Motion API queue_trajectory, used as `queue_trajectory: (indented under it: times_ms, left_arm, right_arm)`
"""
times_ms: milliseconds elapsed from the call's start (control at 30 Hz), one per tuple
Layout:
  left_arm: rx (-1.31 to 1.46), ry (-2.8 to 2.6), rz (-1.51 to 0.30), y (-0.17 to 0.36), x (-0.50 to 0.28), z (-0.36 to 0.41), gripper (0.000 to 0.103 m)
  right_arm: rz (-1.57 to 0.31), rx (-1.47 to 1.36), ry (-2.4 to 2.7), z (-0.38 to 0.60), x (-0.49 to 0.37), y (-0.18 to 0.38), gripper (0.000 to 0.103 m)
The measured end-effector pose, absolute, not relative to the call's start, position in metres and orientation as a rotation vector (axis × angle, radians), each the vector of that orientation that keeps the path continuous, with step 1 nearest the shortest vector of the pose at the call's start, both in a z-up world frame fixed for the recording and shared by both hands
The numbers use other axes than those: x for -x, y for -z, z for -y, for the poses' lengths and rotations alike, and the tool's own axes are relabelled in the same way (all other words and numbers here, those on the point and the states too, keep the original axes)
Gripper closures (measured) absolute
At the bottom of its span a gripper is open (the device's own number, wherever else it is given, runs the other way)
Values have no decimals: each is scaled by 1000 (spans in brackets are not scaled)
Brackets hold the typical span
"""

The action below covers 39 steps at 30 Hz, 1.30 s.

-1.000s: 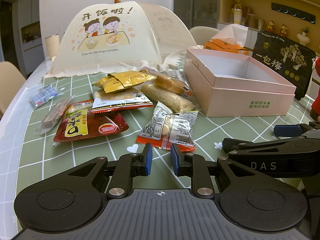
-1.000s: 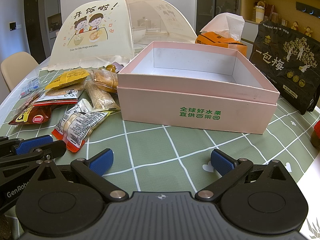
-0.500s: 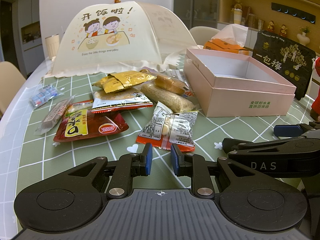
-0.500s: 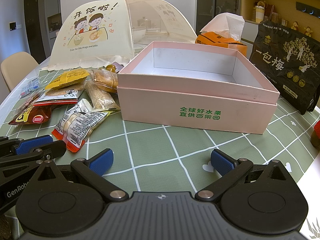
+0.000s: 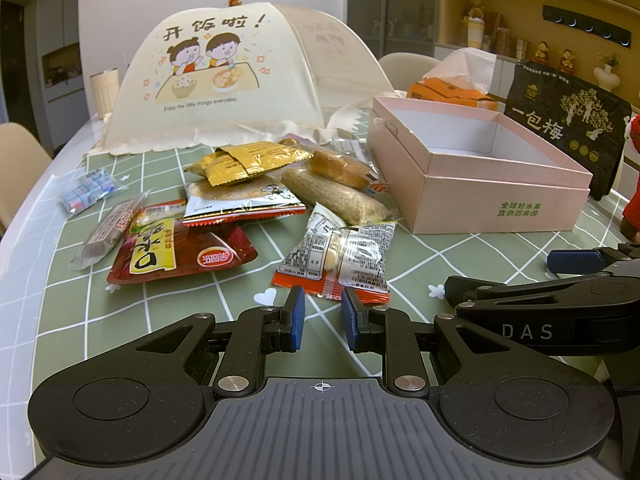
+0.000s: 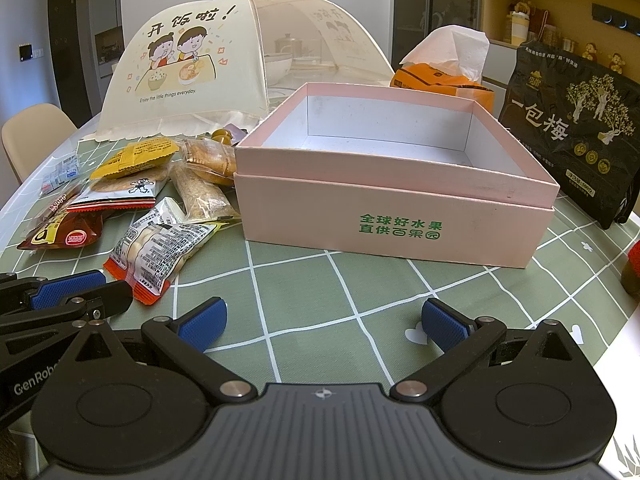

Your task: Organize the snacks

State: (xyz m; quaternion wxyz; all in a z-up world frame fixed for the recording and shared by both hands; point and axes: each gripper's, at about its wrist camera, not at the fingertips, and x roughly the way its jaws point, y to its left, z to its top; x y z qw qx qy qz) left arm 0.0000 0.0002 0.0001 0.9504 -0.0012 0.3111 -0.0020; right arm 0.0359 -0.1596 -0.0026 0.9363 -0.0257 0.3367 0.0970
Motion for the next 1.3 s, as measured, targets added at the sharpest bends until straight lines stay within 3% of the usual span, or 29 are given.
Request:
queue_trajectory:
  times_ms: [400,633,867,900,967,1067,1167,1300]
  left_arm:
    - [-1,3,-633,0,0,0,79]
    - [26,64,-667,-12,-1,-10,78]
    - [148,-76,-532,-87,-39,-108,74]
    - [179,-134,-542,-89,-52,-128,76]
    - [284,-267,-625,-82,-87,-177,75]
    - [426,-448,-742,-57,-128,-237,75]
    - [560,-532,-709,-42,-144,-279,75]
    - [498,-506,-734,-34,-174,-292,75]
  right_arm:
    - [-687,52,-199,159,-34,4,0]
    - [-844,102,-275,162,-43,-5,0]
    - [-931,134,-290,153,-58,-9,0]
    - [-967,152,-318,150,-61,-12,4]
    - [-981,151,-342,147,-61,-17,14]
    - [-937,144,-362,144,-54,-31,14]
    - [-904,190,-363,138,-49,-44,14]
    - [-881,250,-330,135,-47,-51,14]
